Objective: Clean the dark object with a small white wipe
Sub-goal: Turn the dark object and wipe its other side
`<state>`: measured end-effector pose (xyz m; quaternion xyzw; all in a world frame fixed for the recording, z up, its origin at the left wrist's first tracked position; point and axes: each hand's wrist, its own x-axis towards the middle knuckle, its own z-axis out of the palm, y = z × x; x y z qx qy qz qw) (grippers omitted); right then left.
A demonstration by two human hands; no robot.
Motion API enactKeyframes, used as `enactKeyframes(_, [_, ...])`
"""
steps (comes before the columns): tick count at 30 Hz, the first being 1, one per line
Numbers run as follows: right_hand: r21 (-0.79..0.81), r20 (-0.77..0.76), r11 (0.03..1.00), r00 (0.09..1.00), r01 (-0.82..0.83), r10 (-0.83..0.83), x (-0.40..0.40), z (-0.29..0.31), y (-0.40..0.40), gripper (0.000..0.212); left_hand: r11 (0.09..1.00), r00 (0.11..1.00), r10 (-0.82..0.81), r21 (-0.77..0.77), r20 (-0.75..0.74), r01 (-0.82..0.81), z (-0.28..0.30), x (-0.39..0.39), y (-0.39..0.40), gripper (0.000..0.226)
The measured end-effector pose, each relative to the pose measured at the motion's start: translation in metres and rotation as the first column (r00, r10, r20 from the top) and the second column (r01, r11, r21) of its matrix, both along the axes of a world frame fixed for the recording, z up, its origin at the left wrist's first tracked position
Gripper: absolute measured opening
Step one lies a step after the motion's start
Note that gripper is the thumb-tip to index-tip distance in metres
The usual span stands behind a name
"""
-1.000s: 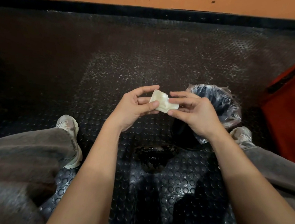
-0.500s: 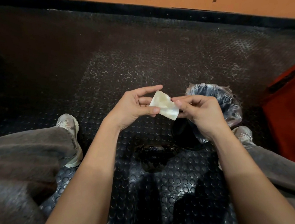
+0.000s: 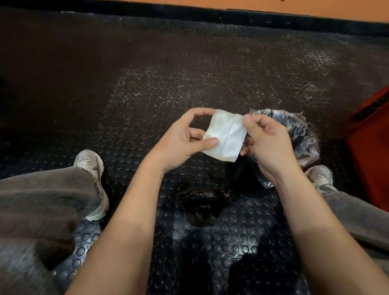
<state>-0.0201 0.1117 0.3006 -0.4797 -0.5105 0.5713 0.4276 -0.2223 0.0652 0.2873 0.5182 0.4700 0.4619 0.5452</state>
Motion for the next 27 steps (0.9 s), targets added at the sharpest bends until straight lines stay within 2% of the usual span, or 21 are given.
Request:
enactKeyframes(4, [0.008, -0.045, 1.000, 0.999, 0.013, -0.013, 0.001, 0.000, -0.001, 0.005, 0.999, 0.999, 0.036, 0.039, -0.006, -0.036, 0.001, 0.000, 0.000, 0.064])
enactKeyframes(8, [0.050, -0.050, 0.999, 0.999, 0.005, -0.002, 0.004, -0.003, 0.001, 0.009, 0.995, 0.986, 0.056, 0.090, -0.159, -0.042, 0.000, 0.000, 0.001, 0.029])
enactKeyframes(10, [0.086, -0.037, 0.994, 0.997, -0.064, 0.067, 0.008, -0.005, 0.002, 0.008, 0.995, 0.981, 0.077, 0.078, -0.176, -0.064, 0.001, 0.000, 0.001, 0.027])
enactKeyframes(13, [0.092, 0.031, 0.971, 0.975, -0.221, 0.219, 0.014, -0.003, 0.001, 0.041, 0.989, 0.986, 0.131, 0.086, -0.105, -0.123, 0.005, 0.003, -0.001, 0.039])
enactKeyframes(15, [0.096, 0.180, 0.958, 0.951, -0.270, 0.250, 0.016, -0.003, 0.001, 0.048, 0.983, 0.982, 0.166, 0.089, -0.094, -0.158, 0.006, 0.003, -0.001, 0.044])
enactKeyframes(18, [0.140, 0.359, 0.954, 0.912, -0.264, 0.199, 0.014, -0.007, 0.004, 0.024, 0.983, 0.972, 0.178, 0.070, -0.156, -0.168, 0.005, -0.001, 0.000, 0.041])
enactKeyframes(21, [0.237, 0.433, 0.938, 0.892, -0.254, 0.133, 0.014, -0.008, 0.004, 0.017, 0.985, 0.959, 0.174, 0.054, -0.224, -0.166, 0.005, -0.004, 0.001, 0.031])
enactKeyframes(24, [0.215, 0.376, 0.944, 0.913, -0.251, 0.157, 0.015, -0.010, 0.004, 0.010, 0.981, 0.937, 0.193, 0.084, -0.292, -0.176, 0.002, -0.007, 0.002, 0.018])
enactKeyframes(27, [0.150, 0.233, 0.959, 0.952, -0.239, 0.200, 0.011, -0.012, 0.002, 0.007, 0.990, 0.944, 0.136, 0.081, -0.302, -0.117, -0.004, -0.010, 0.004, 0.012])
